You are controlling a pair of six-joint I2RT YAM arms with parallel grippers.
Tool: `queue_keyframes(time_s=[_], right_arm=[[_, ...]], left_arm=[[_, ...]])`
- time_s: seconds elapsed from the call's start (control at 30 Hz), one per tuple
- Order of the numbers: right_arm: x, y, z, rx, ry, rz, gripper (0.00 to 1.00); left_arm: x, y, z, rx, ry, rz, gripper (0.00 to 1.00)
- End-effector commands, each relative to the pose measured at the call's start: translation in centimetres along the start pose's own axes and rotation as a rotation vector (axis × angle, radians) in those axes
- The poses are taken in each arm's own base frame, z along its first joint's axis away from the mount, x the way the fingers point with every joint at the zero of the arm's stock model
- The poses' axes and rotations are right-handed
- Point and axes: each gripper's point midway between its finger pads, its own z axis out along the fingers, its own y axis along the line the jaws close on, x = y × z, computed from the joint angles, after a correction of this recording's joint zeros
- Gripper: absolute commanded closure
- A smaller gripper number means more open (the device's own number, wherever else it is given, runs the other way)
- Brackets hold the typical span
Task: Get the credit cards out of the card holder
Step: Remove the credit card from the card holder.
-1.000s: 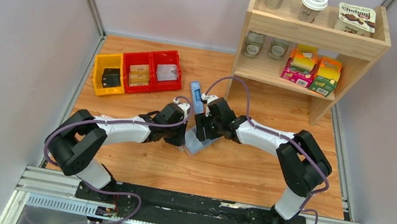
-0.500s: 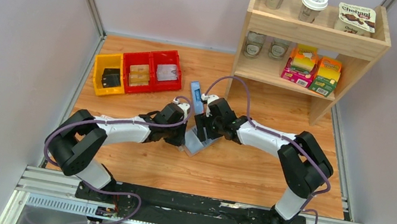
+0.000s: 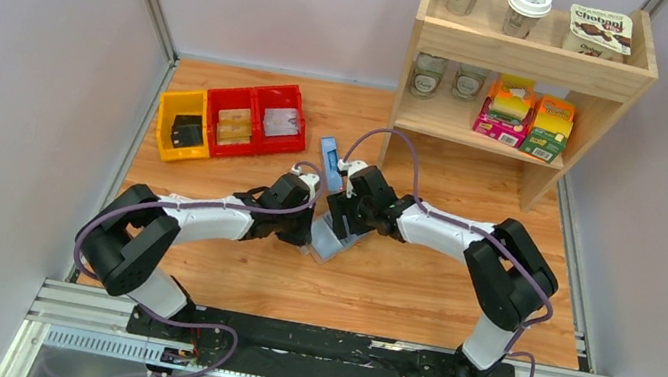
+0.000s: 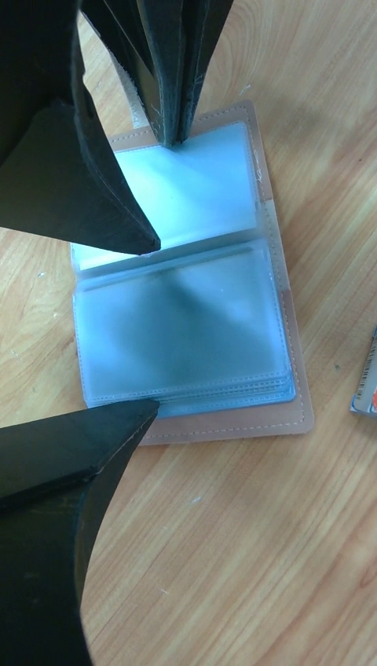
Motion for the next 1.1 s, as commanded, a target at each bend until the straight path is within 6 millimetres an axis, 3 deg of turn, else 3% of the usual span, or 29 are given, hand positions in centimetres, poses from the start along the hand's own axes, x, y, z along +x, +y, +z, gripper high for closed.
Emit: queue_keyframes(time_s=[0.0, 0.23, 0.5, 0.7, 0.87, 1.07], right_arm=[[-0.1, 0.0, 0.5, -0.001, -0.004, -0.019, 0.26], [-0.1, 1.2, 0.0, -0.063, 0.002, -0.024, 0.3], [-1.8, 3.1, -2.9, -0.146, -0.061, -0.028, 0.33], [-2.1, 4.7, -4.1, -0.233, -0.066, -0.028, 0.34], [-1.1, 5.9, -3.9, -0.292, -0.04, -0.021, 0.35], [-0.4, 5.0, -3.1, -0.243, -0.03, 0.01, 0.33]], left_arm=[[3.4, 1.9, -0.2, -0.073, 0.111, 0.003, 0.86], [3.3, 1.9, -0.3, -0.074, 0.105, 0.001, 0.86], [3.3, 2.0, -0.1, -0.079, 0.109, 0.002, 0.86], [3.4, 2.2, 0.0, -0.089, 0.113, -0.004, 0.86], [3.2, 2.5, -0.3, -0.11, 0.096, -0.013, 0.86], [2.6, 2.4, -1.2, -0.111, 0.057, -0.03, 0.84]])
